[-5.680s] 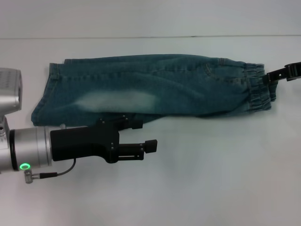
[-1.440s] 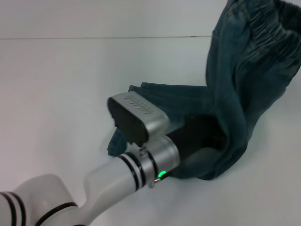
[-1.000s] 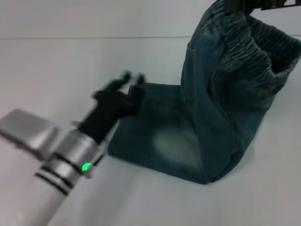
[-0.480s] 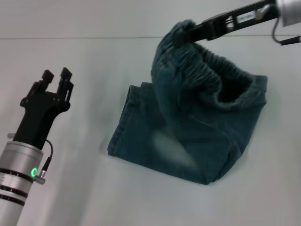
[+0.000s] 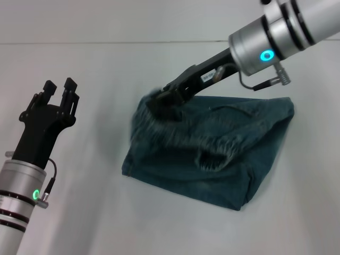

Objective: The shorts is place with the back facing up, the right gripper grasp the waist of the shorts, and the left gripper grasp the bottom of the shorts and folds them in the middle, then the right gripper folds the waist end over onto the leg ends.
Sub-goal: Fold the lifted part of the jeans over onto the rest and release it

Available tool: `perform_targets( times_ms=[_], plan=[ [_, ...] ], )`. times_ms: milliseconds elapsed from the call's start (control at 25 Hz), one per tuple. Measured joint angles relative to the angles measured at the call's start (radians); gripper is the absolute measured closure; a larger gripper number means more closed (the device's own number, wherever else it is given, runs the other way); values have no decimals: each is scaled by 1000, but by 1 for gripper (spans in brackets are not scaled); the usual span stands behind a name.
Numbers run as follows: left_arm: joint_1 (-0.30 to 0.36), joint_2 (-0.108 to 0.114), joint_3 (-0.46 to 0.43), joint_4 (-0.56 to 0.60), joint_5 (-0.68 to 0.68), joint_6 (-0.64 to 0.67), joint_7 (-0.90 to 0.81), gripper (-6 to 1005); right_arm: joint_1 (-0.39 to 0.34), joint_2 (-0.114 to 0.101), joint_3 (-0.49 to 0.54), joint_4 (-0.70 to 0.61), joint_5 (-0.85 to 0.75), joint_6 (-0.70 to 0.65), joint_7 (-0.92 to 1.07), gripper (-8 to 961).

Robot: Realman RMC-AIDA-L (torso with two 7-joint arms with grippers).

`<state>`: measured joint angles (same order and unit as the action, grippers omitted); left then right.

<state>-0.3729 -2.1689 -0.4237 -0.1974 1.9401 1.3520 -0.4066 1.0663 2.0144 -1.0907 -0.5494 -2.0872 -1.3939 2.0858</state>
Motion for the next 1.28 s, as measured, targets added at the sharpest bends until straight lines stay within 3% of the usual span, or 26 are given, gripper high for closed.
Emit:
perform_targets(
  times_ms=[160,280,480,680,880,1120,1280],
  plan=[
    [-3,0,5,0,1,-5,0,504,13,26,-5,-2,-38,38,-9,809],
    [-3,0,3,0,2,-15,0,504,18,29,-6,-11,-43,38,-20,580],
    [2,0,-7,7,-4,-11,-3,504,12,24,-9,-82,-121,-10,2,363],
    [4,1,-17,29,-5,-6,-35,504,-27,27,-10,-258,-242,-165,37,256],
    [1,2,-18,49,-6,-3,-78,504,-78,71,-44,-462,-398,-307,51,149],
    [-3,2,-18,50,-6,-1,-79,505,-84,77,-194,-474,-427,-326,97,6],
    [-5,2,-18,50,-2,-1,-79,505,-81,80,-283,-472,-433,-314,132,10]
  ],
)
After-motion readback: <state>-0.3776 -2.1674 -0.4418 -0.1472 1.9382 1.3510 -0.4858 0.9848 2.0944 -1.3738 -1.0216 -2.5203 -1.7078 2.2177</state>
